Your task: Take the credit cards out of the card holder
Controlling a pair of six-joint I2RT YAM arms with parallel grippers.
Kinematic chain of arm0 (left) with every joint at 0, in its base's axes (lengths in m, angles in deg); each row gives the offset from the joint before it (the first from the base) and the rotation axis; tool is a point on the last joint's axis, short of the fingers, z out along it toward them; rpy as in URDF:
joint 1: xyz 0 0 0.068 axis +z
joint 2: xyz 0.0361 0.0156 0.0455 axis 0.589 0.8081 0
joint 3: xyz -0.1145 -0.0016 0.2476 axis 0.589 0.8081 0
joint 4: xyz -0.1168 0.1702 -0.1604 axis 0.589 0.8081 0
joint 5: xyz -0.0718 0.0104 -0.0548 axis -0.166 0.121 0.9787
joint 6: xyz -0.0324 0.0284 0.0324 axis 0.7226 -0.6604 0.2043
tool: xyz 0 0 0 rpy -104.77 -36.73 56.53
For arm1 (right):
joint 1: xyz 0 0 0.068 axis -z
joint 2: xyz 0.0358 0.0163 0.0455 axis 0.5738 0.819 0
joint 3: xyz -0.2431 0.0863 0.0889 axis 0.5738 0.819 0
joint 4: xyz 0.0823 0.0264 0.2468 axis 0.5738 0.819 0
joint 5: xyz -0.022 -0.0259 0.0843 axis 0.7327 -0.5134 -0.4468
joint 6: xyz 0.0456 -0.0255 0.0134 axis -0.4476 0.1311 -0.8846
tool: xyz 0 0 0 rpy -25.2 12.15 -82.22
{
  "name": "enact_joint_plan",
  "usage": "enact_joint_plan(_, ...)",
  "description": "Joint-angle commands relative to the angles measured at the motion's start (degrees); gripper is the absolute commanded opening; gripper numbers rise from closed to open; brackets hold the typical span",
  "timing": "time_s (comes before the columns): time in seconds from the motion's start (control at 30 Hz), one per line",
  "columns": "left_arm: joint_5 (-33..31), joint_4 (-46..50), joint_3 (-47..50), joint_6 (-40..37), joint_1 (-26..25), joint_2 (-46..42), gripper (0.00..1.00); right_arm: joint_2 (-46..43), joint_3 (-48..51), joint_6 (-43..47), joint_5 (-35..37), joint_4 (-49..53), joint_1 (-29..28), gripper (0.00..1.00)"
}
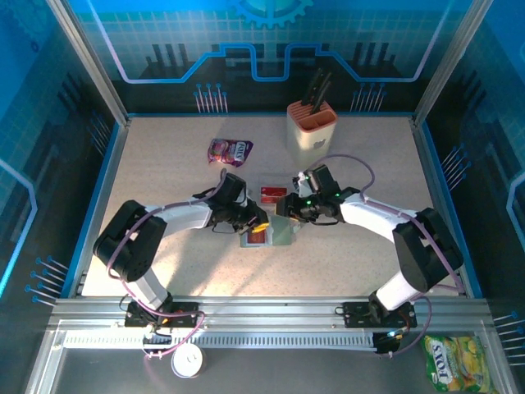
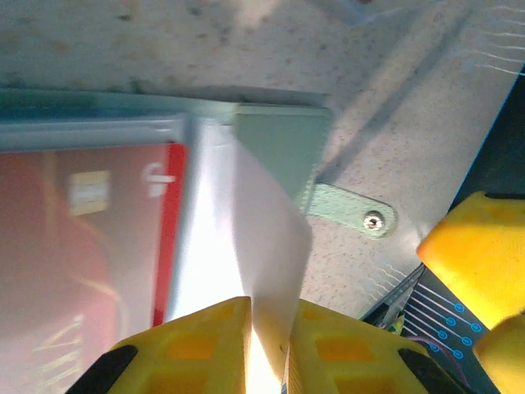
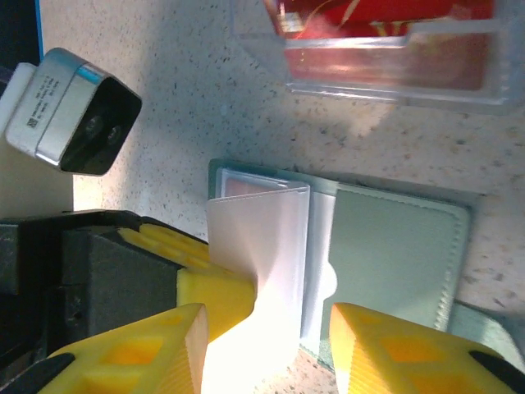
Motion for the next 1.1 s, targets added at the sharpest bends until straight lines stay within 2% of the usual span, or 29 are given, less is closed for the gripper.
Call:
enact_joint_plan(0.0, -0.47, 3.00, -2.60, 0.96, -1.43, 2.10, 0.17, -2.07, 1.99, 1.80, 0.41, 1.92, 1.69, 0.44)
enact_joint_plan(0.3, -0.73, 4.24, -6.83, 0.72, -3.55, 6.20, 0.16, -5.52, 5.25, 2.62, 0.26, 2.05, 5.07, 0.46)
enact_joint_plan(0.5, 0.02, 4.48, -9.95, 0.44, -4.63, 9.44, 0.22, -7.11, 6.27, 3.25, -0.20, 2.86, 6.49, 0.46)
enact_joint_plan(1.07, 0.43, 5.02, -12.71, -1.99, -4.54, 10.37, 0.26, -8.17, 6.61, 0.63, -0.07, 3.38, 5.95, 0.46)
